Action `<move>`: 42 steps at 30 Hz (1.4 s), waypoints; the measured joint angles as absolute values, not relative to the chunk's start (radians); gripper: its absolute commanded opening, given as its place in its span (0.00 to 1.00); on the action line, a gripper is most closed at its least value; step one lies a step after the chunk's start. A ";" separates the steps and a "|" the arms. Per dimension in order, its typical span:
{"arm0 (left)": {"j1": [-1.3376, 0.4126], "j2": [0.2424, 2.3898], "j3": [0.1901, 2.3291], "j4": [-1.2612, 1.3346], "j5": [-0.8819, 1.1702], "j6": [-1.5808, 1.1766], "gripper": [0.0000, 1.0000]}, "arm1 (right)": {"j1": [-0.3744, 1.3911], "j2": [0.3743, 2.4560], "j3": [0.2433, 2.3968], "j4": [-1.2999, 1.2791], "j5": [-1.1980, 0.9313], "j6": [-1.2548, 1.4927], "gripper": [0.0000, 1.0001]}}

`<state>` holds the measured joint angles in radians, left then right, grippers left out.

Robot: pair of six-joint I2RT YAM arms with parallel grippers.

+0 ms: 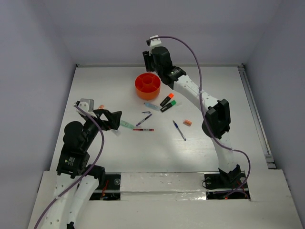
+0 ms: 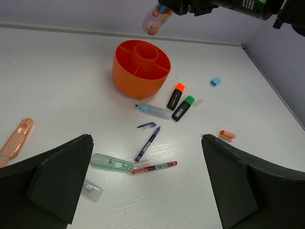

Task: Sort the stationery into containers
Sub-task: Place the stationery in the storage box.

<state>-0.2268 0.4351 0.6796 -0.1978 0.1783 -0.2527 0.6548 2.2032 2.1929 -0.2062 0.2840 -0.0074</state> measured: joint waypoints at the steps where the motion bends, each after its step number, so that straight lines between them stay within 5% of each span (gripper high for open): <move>1: -0.227 0.438 0.680 -0.197 0.181 -0.253 0.99 | 0.655 2.217 2.194 -0.212 0.283 -0.009 0.12; 37: -0.214 0.431 0.678 -0.181 0.207 -0.253 0.99 | 0.663 2.188 2.079 -0.273 0.220 -0.003 0.13; 40: -0.214 0.428 0.678 -0.178 0.207 -0.252 0.99 | 0.665 2.188 2.079 -0.284 0.215 -0.001 0.22; 42: -0.214 0.428 0.678 -0.176 0.207 -0.252 0.99 | 0.667 2.188 2.079 -0.288 0.212 0.007 0.40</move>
